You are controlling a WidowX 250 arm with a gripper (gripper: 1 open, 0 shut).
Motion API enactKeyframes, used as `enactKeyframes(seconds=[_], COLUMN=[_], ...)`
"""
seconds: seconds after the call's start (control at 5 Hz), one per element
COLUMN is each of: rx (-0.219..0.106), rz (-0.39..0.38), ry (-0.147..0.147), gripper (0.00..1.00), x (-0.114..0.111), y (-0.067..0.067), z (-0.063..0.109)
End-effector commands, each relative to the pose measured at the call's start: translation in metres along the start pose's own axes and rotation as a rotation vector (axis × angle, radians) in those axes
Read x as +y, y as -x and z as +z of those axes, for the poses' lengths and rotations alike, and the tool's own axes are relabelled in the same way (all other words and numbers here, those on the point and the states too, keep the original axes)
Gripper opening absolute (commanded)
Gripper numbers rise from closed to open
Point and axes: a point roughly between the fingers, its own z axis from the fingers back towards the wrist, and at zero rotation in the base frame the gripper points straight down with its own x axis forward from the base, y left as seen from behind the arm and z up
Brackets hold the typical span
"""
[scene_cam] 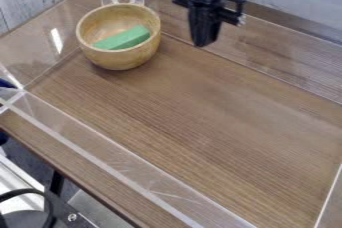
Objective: Remove the green block from inside the brown bowl and put it on the table
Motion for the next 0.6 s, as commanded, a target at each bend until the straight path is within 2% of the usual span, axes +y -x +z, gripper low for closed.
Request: enactKeyframes(seconds=[0.0,0.2,0.4], rx=[-0.085,-0.09,-0.092], rz=[0.05,0.106,0.139], ry=[-0.035,-0.038,-0.04], gripper=[0.0,0.0,0.0], x=[0.03,0.061,0.075], y=[0.007,0.015,0.016], z=[0.027,0.029,0.029])
